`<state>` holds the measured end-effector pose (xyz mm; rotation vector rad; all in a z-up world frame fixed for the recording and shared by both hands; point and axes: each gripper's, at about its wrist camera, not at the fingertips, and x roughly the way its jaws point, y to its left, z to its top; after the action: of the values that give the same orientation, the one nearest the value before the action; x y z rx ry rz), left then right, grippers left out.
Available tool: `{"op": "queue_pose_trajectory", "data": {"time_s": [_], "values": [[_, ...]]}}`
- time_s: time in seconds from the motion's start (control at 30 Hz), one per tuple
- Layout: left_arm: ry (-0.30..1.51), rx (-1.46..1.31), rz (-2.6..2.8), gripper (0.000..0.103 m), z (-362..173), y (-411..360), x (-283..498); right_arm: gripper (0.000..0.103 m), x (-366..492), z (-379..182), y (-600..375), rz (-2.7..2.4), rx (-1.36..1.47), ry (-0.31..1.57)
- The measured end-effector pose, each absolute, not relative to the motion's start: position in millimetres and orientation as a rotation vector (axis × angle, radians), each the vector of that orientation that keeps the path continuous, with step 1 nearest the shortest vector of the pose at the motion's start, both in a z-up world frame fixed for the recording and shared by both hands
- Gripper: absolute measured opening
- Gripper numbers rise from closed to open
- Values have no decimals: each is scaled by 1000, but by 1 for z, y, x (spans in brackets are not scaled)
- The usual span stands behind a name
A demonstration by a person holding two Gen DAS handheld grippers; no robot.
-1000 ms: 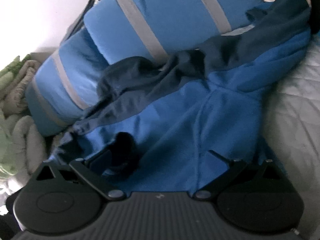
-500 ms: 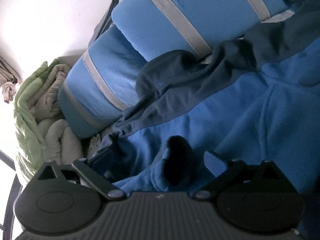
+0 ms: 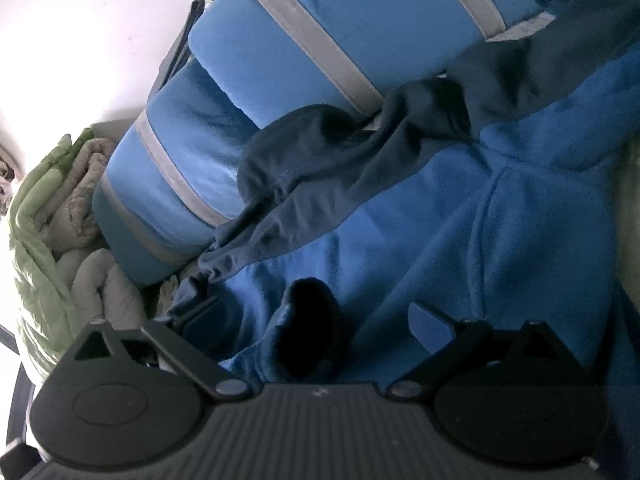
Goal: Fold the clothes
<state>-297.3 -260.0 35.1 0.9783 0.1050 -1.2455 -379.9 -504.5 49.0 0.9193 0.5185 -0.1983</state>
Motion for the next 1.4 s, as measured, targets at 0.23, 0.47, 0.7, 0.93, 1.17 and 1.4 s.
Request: {"op": "queue_pose_trajectory", "data": {"time_s": [0.23,0.47,0.7,0.93,1.17,1.4], "values": [[234,893,-1275,39,41,-266,-278,102,-381,55,-500,-177,856,526],[299,839,-1293,19,51,-263,-269,102,-389,59,-504,-208,858,510],[158,561,-1113,16,112,-226,-229,102,-395,68,-500,-250,834,484],[-38,159,-812,16,210,-89,-146,102,-395,66,-495,-241,845,514],[-81,-35,-225,16,201,98,-80,102,-394,58,-489,-240,830,552],[307,-191,59,15,78,216,-45,102,-386,50,-478,-256,744,590]]}}
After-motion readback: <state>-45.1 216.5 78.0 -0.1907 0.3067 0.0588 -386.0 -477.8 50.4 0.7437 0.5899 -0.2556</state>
